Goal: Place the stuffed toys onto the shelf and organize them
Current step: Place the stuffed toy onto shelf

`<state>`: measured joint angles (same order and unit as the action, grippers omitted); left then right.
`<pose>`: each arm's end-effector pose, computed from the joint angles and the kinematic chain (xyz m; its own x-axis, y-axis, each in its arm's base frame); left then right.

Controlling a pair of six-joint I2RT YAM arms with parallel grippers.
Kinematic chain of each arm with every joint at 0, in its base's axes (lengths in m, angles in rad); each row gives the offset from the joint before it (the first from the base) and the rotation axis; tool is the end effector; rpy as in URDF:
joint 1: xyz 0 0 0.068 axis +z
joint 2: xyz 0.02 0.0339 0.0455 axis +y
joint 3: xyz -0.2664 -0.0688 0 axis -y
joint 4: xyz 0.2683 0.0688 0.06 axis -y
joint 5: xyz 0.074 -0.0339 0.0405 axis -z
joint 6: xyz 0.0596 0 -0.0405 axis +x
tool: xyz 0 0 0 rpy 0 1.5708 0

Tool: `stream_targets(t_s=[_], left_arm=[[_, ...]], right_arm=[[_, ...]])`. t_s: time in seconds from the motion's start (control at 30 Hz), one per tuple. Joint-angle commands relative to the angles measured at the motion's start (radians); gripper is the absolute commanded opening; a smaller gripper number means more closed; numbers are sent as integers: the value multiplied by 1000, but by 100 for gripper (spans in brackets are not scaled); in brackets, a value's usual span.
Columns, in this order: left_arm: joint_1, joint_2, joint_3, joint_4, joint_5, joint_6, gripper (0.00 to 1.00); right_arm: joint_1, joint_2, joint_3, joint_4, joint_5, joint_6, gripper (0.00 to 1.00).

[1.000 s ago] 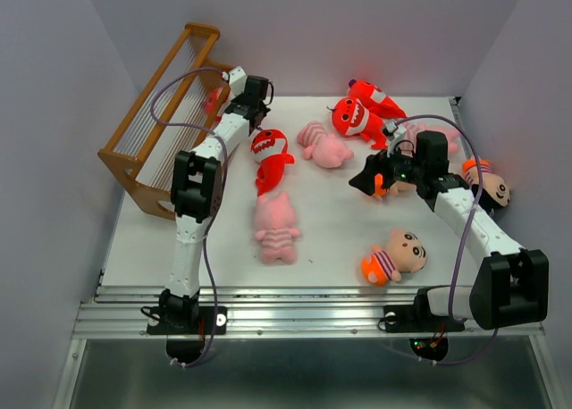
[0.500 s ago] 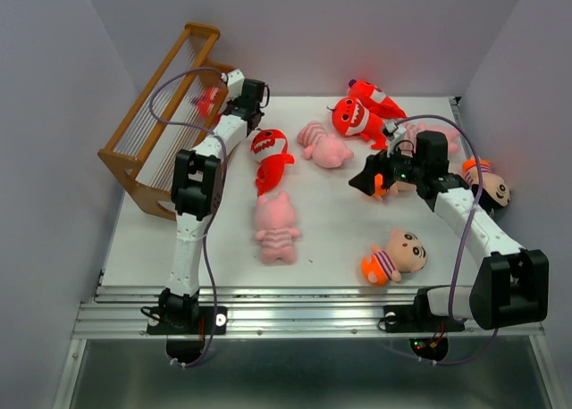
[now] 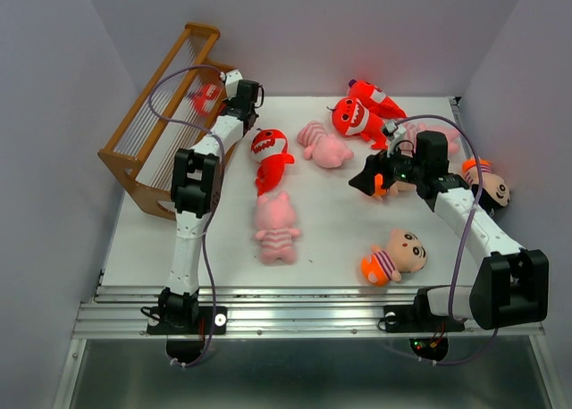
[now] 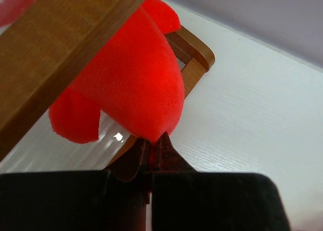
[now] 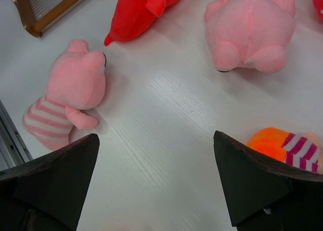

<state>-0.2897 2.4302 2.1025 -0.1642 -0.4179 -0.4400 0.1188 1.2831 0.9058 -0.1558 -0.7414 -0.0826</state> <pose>0.5899 -0.1506 0.1972 -0.3747 -0.2945 -0.8791 -0.2667 0.9424 -0.2020 0.3105 0.0776 0.2659 -0.4480 -0.1148 -0.8866 -0.7043 0.6562 0.2710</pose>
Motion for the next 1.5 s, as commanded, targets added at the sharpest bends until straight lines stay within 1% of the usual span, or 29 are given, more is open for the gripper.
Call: stream_targets(t_s=[0.0, 0.13, 0.3, 0.4, 0.43, 0.53, 0.57, 0.6, 0.63, 0.73, 0.77, 0.83, 0.87, 1.1, 1.3, 1.47], left_arm=[[9, 4, 70, 40, -1, 60, 0], [17, 15, 85, 38, 4, 96, 0], [23, 23, 85, 34, 13, 104, 0], [24, 24, 85, 32, 24, 106, 14], [26, 26, 83, 29, 31, 106, 25], [27, 20, 83, 23, 36, 104, 36], [27, 20, 82, 20, 39, 104, 42], [26, 15, 79, 19, 41, 104, 45], [27, 9, 71, 18, 45, 104, 51], [26, -9, 54, 18, 53, 106, 57], [26, -14, 50, 18, 57, 106, 62], [26, -29, 41, 17, 70, 101, 68], [27, -34, 39, 17, 77, 100, 73], [26, -79, 11, 17, 129, 83, 76], [23, -138, -30, 37, 247, 64, 79], [17, -200, -67, 48, 333, 60, 79]], right_arm=[[-5, -24, -1, 44, -13, -14, 100], [-5, -22, -4, 44, -13, -14, 100], [-5, -19, -2, 45, -15, -16, 100], [-5, -18, -2, 44, -15, -17, 100], [-5, -16, -4, 42, -13, -19, 100], [-5, -14, -2, 42, -12, -20, 100], [-5, -14, -2, 42, -12, -20, 100], [-5, -14, -4, 42, -12, -20, 100], [-5, -13, -4, 42, -10, -20, 100], [-5, -11, -2, 42, -9, -22, 100], [-5, -11, -4, 44, -9, -22, 100], [-5, -8, -5, 42, -7, -23, 100], [-5, -8, -5, 42, -7, -23, 100], [-5, -7, -5, 44, -6, -26, 100], [-5, -7, -7, 42, -7, -32, 100], [-5, -10, -11, 42, -21, -42, 100]])
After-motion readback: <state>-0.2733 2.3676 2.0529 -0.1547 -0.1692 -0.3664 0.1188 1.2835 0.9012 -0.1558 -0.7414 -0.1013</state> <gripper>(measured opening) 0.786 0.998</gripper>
